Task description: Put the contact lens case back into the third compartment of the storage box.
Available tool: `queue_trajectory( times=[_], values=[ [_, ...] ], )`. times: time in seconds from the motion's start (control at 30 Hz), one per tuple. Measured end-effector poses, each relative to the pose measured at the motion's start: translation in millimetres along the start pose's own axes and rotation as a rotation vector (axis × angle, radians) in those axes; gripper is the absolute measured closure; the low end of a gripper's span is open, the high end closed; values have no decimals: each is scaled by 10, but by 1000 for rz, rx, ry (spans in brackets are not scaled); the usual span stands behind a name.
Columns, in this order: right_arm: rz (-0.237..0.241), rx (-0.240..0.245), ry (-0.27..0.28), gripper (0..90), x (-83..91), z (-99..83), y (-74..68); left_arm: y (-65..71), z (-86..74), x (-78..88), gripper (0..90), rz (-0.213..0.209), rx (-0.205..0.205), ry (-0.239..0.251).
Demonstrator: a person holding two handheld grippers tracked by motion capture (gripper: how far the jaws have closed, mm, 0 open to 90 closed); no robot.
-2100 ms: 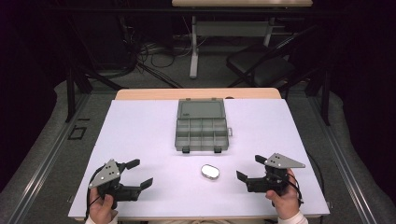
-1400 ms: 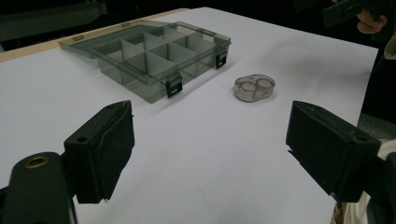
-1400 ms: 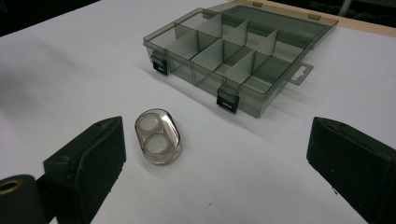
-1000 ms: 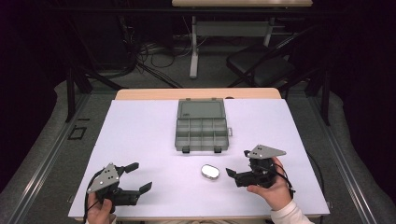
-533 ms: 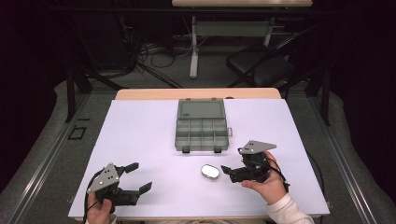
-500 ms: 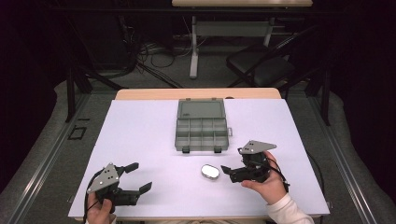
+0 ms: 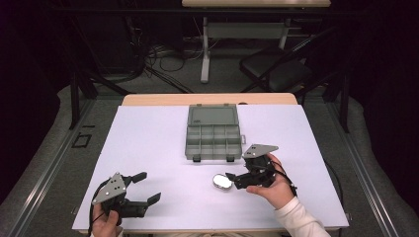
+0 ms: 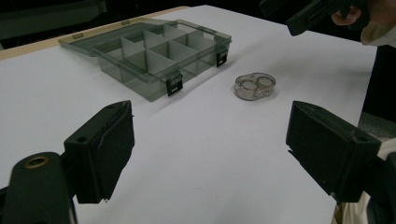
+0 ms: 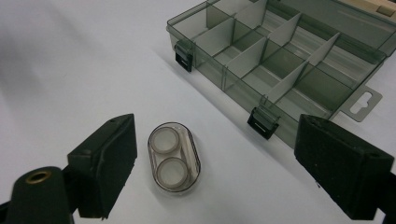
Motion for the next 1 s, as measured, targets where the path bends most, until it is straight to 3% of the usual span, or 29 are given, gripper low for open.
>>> queue_trajectory(
  times=[0.43,1.0],
  values=[
    [15,22,-53,141,-160,-21,-12,2,-3,-5,158,-2,0,-1],
    [71,87,-188,153,-316,-146,-119,10,-2,-5,158,-8,-7,-2]
  ],
)
Point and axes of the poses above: each handheld gripper's, and its own axes: x roughly backward along the jaws, z roughly out of its top, y roughly to its right, the point moved 10 cm from there along -x, roughly forward along the jaws, and after that the axes turned 6 degrees about z, right-handed, at the moved point
